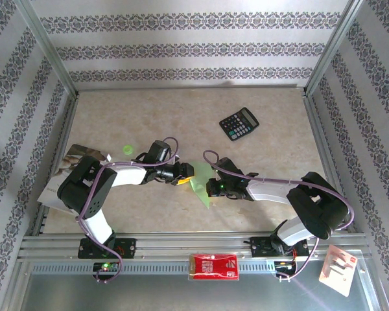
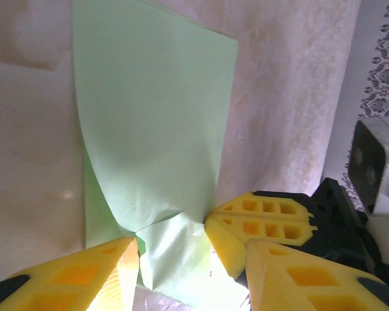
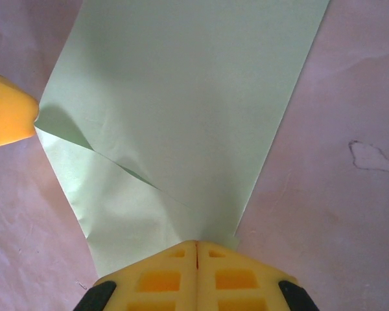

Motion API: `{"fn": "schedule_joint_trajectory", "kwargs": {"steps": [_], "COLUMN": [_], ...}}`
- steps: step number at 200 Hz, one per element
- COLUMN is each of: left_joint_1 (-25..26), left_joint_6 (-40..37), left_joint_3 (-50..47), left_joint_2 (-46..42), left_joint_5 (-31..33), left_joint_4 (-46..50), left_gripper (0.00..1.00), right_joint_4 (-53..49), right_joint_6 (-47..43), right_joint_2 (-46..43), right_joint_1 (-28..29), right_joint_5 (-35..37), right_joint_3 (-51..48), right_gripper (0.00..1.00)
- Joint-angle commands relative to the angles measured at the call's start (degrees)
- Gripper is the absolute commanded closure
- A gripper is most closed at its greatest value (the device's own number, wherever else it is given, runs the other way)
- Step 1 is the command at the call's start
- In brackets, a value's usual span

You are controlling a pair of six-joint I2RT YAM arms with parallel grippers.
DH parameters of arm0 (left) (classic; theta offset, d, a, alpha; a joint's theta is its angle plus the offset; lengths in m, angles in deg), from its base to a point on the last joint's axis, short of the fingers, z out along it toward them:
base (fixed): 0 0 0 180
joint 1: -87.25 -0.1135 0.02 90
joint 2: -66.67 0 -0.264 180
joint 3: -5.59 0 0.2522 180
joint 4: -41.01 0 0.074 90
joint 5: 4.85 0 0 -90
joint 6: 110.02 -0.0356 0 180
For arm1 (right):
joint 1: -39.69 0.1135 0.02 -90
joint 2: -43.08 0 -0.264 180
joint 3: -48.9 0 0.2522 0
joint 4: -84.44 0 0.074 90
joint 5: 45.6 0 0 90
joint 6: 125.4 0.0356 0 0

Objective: Fold a paper plane with a square sheet of paper (pick it up from the middle)
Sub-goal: Fourth fold the wing at the center of the table.

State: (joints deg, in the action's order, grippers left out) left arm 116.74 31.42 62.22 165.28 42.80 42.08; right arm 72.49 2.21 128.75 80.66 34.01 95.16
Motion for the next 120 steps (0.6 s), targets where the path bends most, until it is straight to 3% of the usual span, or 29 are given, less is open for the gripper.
{"fn": "schedule_joint_trajectory", "kwargs": {"steps": [1, 51, 120], "left_joint_1": [-0.75, -0.89, -0.32], "left_joint_6": [-1.89, -1.79, -0.84], "left_joint_3": [0.57, -0.19, 1.62], "left_joint_2": [-0.17, 0.03, 3.43], "left_joint_5": [2.62, 5.33, 0.66], "left_joint_4": [3.95, 5.59, 2.77], "left_gripper": [0.53, 0.53, 0.54], "right_joint_4": [-2.80, -2.78, -2.87], "right_joint_6": [-0.16, -0.23, -0.19], "right_joint_2": [1.70, 1.41, 1.14], "right_joint_1": [-0.47, -0.74, -0.95], "right_joint_5": [0.12, 0.20, 0.08], "right_joint_3": [-1.09, -1.55, -1.79], "right_gripper": [1.00, 1.00, 1.00]}}
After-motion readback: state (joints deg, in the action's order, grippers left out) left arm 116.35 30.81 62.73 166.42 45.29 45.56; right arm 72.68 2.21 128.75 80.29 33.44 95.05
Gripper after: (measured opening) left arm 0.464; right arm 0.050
